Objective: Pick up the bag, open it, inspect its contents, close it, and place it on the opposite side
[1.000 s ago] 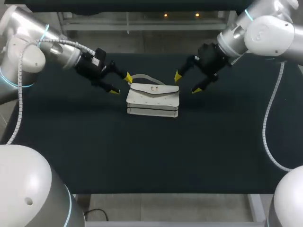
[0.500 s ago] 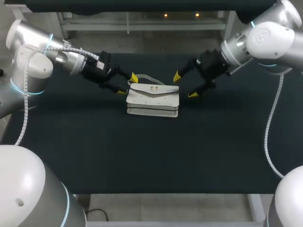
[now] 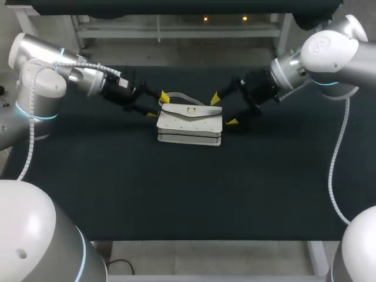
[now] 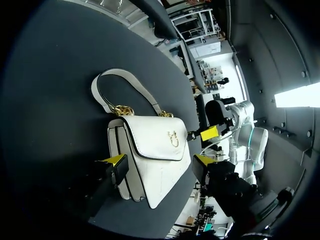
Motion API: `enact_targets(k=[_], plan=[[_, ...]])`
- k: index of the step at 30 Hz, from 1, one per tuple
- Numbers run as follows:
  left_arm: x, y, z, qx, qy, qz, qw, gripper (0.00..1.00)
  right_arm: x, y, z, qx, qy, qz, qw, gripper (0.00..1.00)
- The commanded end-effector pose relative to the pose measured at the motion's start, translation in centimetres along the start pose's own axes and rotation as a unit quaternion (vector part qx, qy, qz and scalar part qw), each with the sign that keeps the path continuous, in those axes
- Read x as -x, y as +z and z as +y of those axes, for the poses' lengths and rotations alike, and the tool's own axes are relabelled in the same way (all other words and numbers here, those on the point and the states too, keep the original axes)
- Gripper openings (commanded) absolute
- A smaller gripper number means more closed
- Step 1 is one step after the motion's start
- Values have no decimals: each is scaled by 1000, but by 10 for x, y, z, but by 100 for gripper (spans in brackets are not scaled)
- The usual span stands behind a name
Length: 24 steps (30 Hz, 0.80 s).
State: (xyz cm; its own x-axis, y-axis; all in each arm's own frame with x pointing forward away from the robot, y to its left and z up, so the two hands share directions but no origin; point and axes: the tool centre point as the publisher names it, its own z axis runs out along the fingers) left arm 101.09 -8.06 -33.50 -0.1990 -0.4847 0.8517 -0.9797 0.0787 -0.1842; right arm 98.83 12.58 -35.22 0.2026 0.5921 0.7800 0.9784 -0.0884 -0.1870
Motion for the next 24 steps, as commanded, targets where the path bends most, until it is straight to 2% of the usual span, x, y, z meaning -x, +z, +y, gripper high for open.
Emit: enact_targets(k=[1,7,11,18,24], plan=[[11,7,-9,4,-3,15,1000,85,1,6,8,-11,0,8,1000,87],[14,13,-14,8,-11,32,999,81,0,11,9,-17,4,21,1000,77],[16,16,-15,10,-17,43,999,73,-1,14,11,-19,6,24,1000,73],[15,21,-15,24,-34,57,998,62,2,19,10,-23,9,24,999,77],[20,26,-13,34,-68,57,995,64,5,23,9,-26,14,25,999,82]])
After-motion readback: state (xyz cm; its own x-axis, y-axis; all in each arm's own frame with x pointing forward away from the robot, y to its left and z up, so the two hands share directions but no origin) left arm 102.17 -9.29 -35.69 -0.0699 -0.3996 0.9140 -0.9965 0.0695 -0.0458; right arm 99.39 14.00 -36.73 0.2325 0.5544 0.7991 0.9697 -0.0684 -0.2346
